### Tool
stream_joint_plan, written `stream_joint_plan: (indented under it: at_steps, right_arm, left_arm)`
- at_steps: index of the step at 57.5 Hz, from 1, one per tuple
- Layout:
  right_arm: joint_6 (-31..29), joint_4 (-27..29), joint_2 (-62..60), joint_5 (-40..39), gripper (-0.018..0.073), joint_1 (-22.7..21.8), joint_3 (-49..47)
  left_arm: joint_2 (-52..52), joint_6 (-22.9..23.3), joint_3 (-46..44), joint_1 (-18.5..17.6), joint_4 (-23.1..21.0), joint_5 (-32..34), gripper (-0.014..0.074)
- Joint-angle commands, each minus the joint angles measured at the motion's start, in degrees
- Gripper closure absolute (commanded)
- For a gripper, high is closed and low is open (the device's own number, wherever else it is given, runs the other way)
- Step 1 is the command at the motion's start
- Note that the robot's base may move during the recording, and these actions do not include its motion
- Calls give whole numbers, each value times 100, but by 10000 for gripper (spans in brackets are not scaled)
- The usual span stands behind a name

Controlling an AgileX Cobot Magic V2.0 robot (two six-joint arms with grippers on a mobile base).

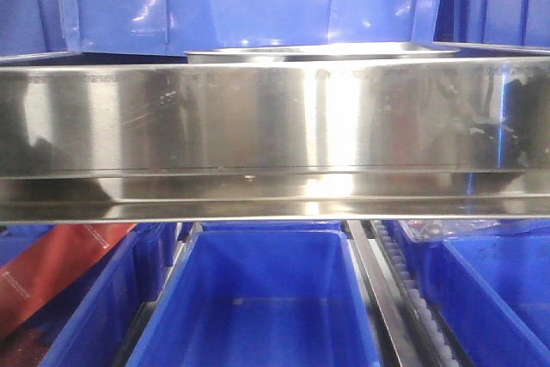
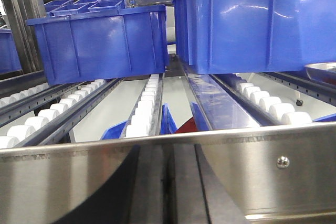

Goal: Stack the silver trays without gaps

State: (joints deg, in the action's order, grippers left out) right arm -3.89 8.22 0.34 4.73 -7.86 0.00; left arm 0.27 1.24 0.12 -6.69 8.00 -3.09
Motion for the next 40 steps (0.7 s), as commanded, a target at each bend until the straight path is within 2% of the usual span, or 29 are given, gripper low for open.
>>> stream_joint_plan:
  at_steps: [1,40]
  right_arm:
    - [-34,-45,-34,-94,637,4,0]
    - [-34,-45,-34,-94,637,4,0]
  left_arm:
    - [-27,-17,-12,12,26,101,613]
    - [-27,-17,-12,12,91,106,613]
